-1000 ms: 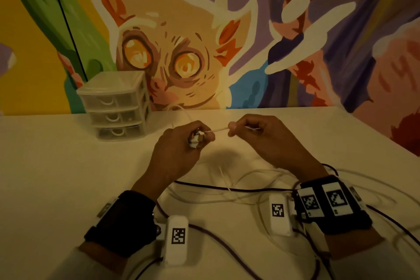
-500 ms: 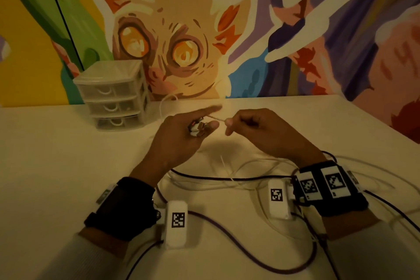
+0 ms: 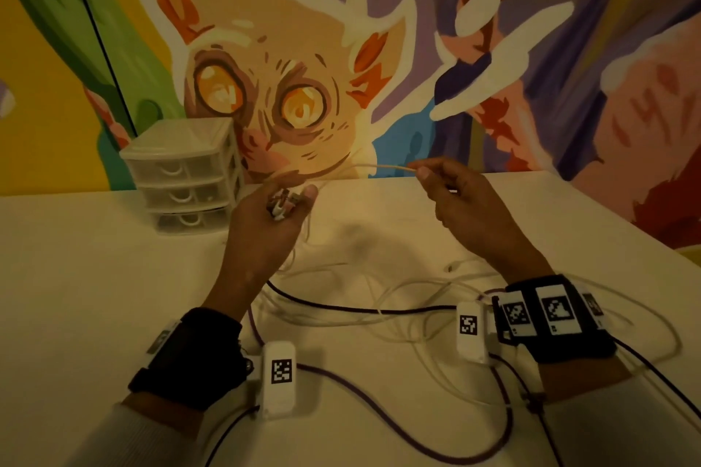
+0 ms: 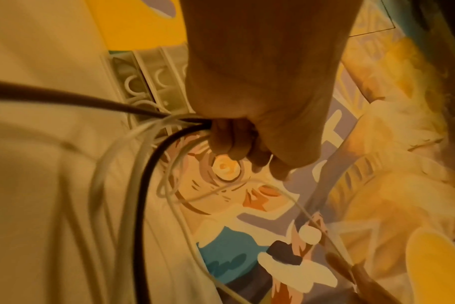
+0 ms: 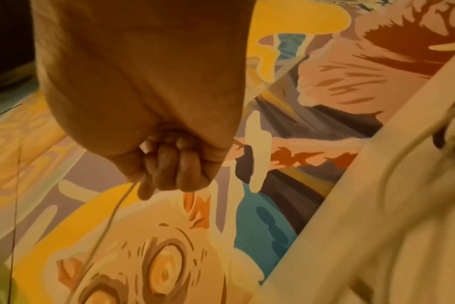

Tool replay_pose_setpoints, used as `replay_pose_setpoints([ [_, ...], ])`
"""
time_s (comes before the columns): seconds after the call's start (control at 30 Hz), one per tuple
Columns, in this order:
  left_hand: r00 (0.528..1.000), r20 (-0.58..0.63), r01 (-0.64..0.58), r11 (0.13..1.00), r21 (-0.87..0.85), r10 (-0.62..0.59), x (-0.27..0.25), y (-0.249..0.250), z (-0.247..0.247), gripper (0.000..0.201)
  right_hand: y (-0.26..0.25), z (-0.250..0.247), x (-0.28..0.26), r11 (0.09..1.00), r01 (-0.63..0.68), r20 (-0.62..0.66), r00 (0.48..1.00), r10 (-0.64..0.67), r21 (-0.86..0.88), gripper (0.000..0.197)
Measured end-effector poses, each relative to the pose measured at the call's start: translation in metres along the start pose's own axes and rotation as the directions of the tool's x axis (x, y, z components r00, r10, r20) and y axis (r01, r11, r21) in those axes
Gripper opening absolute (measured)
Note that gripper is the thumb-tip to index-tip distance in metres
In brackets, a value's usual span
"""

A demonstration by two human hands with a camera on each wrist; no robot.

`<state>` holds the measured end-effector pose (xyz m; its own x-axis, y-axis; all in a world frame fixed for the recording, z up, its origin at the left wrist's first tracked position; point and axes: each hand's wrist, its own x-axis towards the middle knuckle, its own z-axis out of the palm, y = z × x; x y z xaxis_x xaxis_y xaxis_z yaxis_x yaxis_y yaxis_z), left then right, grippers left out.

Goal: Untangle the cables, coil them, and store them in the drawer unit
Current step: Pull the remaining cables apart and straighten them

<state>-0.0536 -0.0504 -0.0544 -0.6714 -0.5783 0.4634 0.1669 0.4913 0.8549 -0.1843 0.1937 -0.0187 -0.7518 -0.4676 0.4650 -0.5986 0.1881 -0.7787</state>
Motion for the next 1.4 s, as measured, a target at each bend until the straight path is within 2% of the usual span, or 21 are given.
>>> replay_pose_setpoints([
  [0.1, 0.984, -0.162, 0.034, 0.979, -0.202, -0.068, 0.006, 0.01, -0.012, 0.018, -0.027, -0.042, -0.003, 0.999, -0.029, 0.081, 0.996, 0.031, -0.025, 0.02],
  [0.17, 0.968, -0.194, 0.082, 0.928, -0.364, -0.162, 0.013, 0.025, -0.024, 0.024, -0.051, -0.098, 0.0, 0.964, -0.076, 0.166, 0.979, 0.121, -0.256, 0.02],
  [0.2, 0.961, -0.192, 0.099, 0.896, -0.433, -0.199, 0.017, 0.036, -0.029, 0.033, -0.061, -0.129, 0.002, 0.843, -0.087, 0.163, 0.966, 0.202, -0.53, 0.02],
  [0.23, 0.956, -0.19, 0.105, 0.865, -0.491, -0.223, 0.023, 0.046, -0.033, 0.041, -0.071, -0.155, 0.005, 0.608, -0.091, 0.094, 0.96, 0.265, -0.789, 0.021],
  [0.27, 0.955, -0.183, 0.1, 0.837, -0.539, -0.232, 0.028, 0.059, -0.036, 0.044, -0.081, -0.173, 0.007, 0.382, -0.096, 0.003, 0.969, 0.249, -0.919, 0.022],
  [0.3, 0.958, -0.163, 0.101, 0.812, -0.575, -0.235, 0.033, 0.068, -0.035, 0.041, -0.087, -0.18, 0.009, 0.294, -0.079, -0.02, 0.98, 0.197, -0.953, 0.025],
  [0.33, 0.966, -0.13, 0.103, 0.792, -0.601, -0.224, 0.034, 0.08, -0.032, 0.037, -0.095, -0.176, 0.008, 0.362, -0.05, 0.009, 0.987, 0.16, -0.931, 0.03],
  [0.37, 0.975, -0.084, 0.11, 0.771, -0.627, -0.208, 0.033, 0.09, -0.027, 0.035, -0.105, -0.161, 0.004, 0.497, 0.012, 0.095, 0.985, 0.141, -0.868, 0.035],
  [0.4, 0.981, -0.032, 0.125, 0.754, -0.645, -0.189, 0.031, 0.099, -0.02, 0.036, -0.113, -0.139, -0.002, 0.638, 0.072, 0.2, 0.971, 0.131, -0.767, 0.039],
  [0.47, 0.984, 0.079, 0.17, 0.721, -0.671, -0.158, 0.024, 0.114, -0.007, 0.041, -0.116, -0.092, -0.009, 0.792, 0.135, 0.367, 0.923, 0.119, -0.596, 0.046],
  [0.53, 0.977, 0.171, 0.211, 0.711, -0.671, -0.128, 0.017, 0.126, 0.001, 0.041, -0.108, -0.048, -0.01, 0.905, 0.098, 0.49, 0.862, 0.131, -0.415, 0.057],
  [0.6, 0.968, 0.231, 0.229, 0.727, -0.647, -0.099, 0.013, 0.134, 0.004, 0.042, -0.096, -0.016, -0.009, 0.982, -0.039, 0.608, 0.781, 0.147, -0.187, 0.064],
  [0.7, 0.953, 0.298, 0.248, 0.719, -0.649, -0.06, 0.012, 0.143, -0.001, 0.043, -0.086, 0.014, -0.013, 0.985, -0.168, 0.729, 0.68, 0.079, 0.05, 0.054],
  [0.77, 0.946, 0.32, 0.255, 0.72, -0.645, -0.047, 0.014, 0.145, -0.009, 0.045, -0.082, 0.02, -0.015, 0.941, -0.263, 0.748, 0.664, 0.017, 0.212, 0.046],
  [0.83, 0.942, 0.332, 0.27, 0.71, -0.65, -0.054, 0.016, 0.144, -0.016, 0.049, -0.083, 0.019, -0.014, 0.8, -0.467, 0.757, 0.653, 0.023, 0.378, 0.046],
  [0.87, 0.939, 0.339, 0.278, 0.701, -0.657, -0.055, 0.017, 0.143, -0.019, 0.049, -0.084, 0.018, -0.012, 0.774, -0.49, 0.746, 0.665, 0.035, 0.4, 0.044],
  [0.97, 0.933, 0.36, 0.273, 0.709, -0.65, -0.03, 0.019, 0.142, -0.021, 0.048, -0.089, 0.023, -0.014, 0.952, -0.245, 0.729, 0.683, 0.034, 0.185, 0.044],
  [1.03, 0.925, 0.38, 0.261, 0.725, -0.638, 0.002, 0.023, 0.144, -0.019, 0.046, -0.091, 0.027, -0.014, 0.987, -0.143, 0.75, 0.66, 0.043, 0.069, 0.041],
  [1.17, 0.922, 0.385, 0.228, 0.738, -0.635, 0.047, 0.031, 0.147, -0.021, 0.048, -0.1, 0.021, -0.002, 0.99, -0.111, 0.685, 0.728, 0.024, 0.084, 0.044],
  [1.3, 0.907, 0.415, 0.216, 0.769, -0.602, 0.07, 0.037, 0.147, -0.019, 0.048, -0.107, 0.017, 0.002, 0.949, -0.242, 0.785, 0.62, -0.008, 0.201, 0.042],
  [1.4, 0.896, 0.436, 0.184, 0.827, -0.532, 0.081, 0.04, 0.152, -0.017, 0.05, -0.105, 0.027, 0.0, 0.984, -0.159, 0.741, 0.67, 0.048, 0.08, 0.045],
])
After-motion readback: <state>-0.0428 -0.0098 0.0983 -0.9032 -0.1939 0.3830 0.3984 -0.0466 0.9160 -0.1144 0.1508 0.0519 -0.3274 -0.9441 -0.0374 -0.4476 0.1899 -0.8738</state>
